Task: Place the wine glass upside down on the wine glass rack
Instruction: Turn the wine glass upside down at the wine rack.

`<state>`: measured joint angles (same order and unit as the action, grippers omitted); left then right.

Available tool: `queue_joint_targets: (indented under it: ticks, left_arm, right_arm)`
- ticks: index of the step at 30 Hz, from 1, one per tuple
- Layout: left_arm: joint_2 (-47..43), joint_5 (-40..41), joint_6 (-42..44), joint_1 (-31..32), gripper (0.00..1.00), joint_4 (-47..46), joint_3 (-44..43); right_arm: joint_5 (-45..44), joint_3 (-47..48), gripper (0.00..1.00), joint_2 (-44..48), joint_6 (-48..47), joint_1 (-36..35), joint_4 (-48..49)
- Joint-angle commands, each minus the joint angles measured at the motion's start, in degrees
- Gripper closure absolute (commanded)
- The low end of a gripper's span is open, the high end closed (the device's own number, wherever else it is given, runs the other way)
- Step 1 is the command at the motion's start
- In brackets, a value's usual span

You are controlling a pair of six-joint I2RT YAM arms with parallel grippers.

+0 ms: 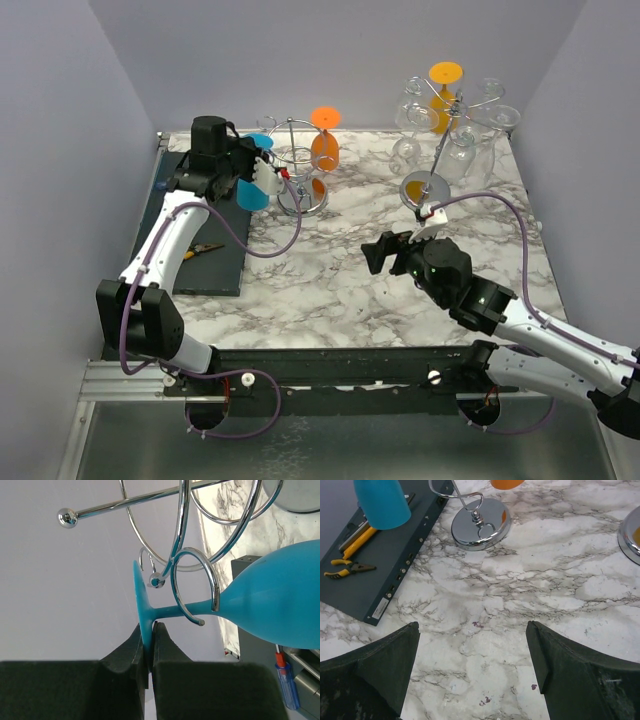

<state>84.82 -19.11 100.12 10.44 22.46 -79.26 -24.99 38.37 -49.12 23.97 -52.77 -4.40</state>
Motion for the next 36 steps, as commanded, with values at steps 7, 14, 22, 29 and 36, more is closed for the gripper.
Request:
queue_joint_targets:
  ticks: [7, 14, 22, 29, 36]
  left_arm:
    - [-4.09, -0.69, 1.71, 0.81, 1.0, 0.51, 3.24]
    - [-4.7, 4.26, -2.26, 0.74, 1.0, 0.72, 2.45]
    - [-9.37, -1.85, 0.07, 0.73, 1.0, 6.34, 3.5]
    - [-11.07, -3.56, 4.47, 0.81, 1.0, 7.75, 6.07]
    - [-7.8, -3.66, 5.28, 2.15, 1.0, 7.77, 3.13]
  right_arm:
    - [-2.18, 1.36, 0.06, 0.93, -0.86, 0.26, -0.52]
    - [-1.9, 2.17, 0.06, 1.28, -1.5, 0.3, -0.85]
    - [-2.25, 1.83, 0.06, 2.5, -0.97, 0.29, -1.38]
    - [-2.54, 1.92, 0.06, 2.91, -0.48, 0.3, -1.84]
    - [-2.79, 1.9, 0.06, 3.01, -0.42, 0.3, -1.84]
